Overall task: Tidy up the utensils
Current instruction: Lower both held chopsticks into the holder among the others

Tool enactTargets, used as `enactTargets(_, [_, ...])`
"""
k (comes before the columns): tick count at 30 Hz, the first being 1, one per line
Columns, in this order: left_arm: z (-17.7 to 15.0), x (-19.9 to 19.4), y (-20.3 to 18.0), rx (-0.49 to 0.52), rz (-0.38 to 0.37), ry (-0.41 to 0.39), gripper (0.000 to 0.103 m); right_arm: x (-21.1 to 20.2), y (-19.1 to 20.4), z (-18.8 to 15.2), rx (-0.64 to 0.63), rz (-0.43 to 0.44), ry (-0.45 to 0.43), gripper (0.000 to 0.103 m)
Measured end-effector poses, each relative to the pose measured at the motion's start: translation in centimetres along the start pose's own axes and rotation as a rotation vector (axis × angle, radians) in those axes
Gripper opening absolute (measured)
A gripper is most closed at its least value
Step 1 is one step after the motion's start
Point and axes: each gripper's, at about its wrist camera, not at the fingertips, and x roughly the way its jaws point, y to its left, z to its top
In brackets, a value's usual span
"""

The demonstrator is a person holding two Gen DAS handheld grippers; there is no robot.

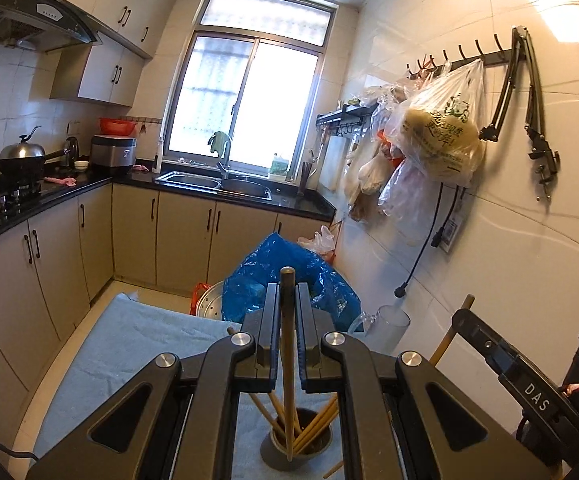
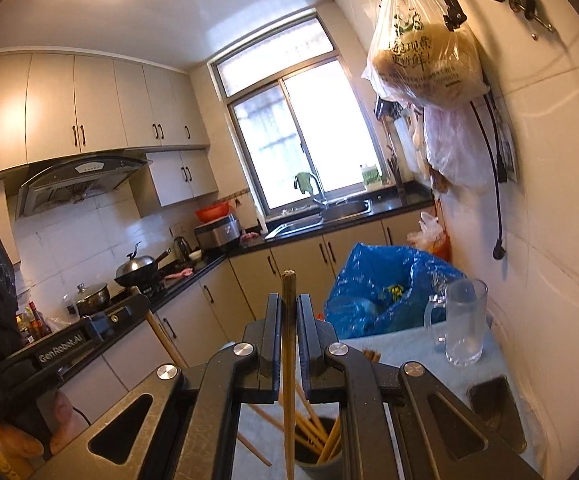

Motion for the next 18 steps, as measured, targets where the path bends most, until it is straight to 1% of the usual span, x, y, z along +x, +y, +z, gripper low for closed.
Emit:
enactTargets(9, [-0.2, 2.4, -0.7, 0.006, 0.018, -0.002, 0.007, 1.3, -0.7, 0.4, 0.007, -0.018, -0.039, 0.008])
enactTargets(14, [-0.3, 3.8, -1.5, 0.013, 0.007, 0.01, 0.007, 2.0, -0.6, 0.2, -0.022, -0.041, -0.052, 0.008])
enactTargets(18, [-0.8, 4.6, -2.1, 0.041, 0.02, 0.002, 0.007, 2.5, -0.6, -0.3, -0.044, -0.059, -0.061, 0.008])
